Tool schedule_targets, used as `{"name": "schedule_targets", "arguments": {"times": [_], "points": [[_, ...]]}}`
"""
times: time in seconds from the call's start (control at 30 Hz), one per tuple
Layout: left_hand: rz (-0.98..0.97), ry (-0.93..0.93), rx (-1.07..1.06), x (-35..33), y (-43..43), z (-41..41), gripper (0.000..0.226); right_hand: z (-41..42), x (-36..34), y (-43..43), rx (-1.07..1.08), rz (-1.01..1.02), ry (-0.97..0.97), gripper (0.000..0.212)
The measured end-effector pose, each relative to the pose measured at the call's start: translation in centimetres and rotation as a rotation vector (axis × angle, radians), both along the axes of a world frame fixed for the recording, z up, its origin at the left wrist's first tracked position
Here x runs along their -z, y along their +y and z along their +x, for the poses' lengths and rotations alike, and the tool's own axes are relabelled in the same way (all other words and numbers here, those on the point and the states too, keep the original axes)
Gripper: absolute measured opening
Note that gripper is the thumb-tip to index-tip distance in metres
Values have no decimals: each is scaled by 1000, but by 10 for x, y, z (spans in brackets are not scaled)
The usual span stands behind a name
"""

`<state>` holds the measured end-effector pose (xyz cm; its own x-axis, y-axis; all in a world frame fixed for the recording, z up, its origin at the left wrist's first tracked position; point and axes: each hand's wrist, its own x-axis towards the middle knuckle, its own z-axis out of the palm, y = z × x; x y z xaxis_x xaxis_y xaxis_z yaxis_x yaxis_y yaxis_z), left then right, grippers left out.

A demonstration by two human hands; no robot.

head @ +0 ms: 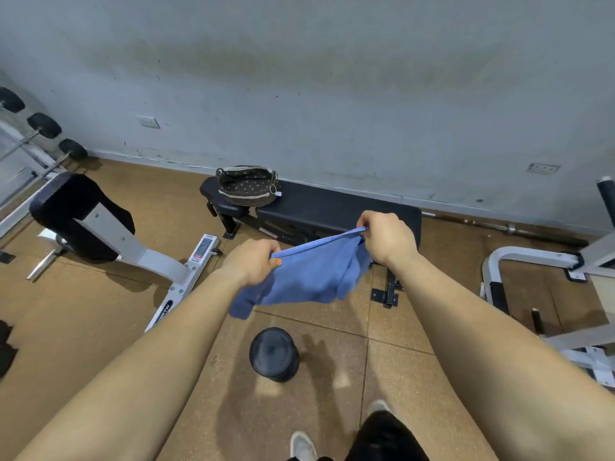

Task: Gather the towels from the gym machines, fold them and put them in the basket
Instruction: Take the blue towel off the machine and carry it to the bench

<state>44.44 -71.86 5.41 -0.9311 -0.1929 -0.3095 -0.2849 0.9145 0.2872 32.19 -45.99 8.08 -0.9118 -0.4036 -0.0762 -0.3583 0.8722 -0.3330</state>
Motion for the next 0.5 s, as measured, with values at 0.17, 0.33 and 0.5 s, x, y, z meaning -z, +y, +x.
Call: {"name": "schedule_targets", "arguments": {"times": [0.17, 0.33, 0.5], "points": [[103, 60, -120, 22, -29, -16, 12, -10, 15, -20, 36, 34, -26, 25], [173, 106, -200, 43, -47, -64, 7, -58, 44, -31, 87, 89, -101, 19], [163, 60, -161, 62, -69, -144, 12, -132, 83, -40, 135, 77, -152, 19]]}}
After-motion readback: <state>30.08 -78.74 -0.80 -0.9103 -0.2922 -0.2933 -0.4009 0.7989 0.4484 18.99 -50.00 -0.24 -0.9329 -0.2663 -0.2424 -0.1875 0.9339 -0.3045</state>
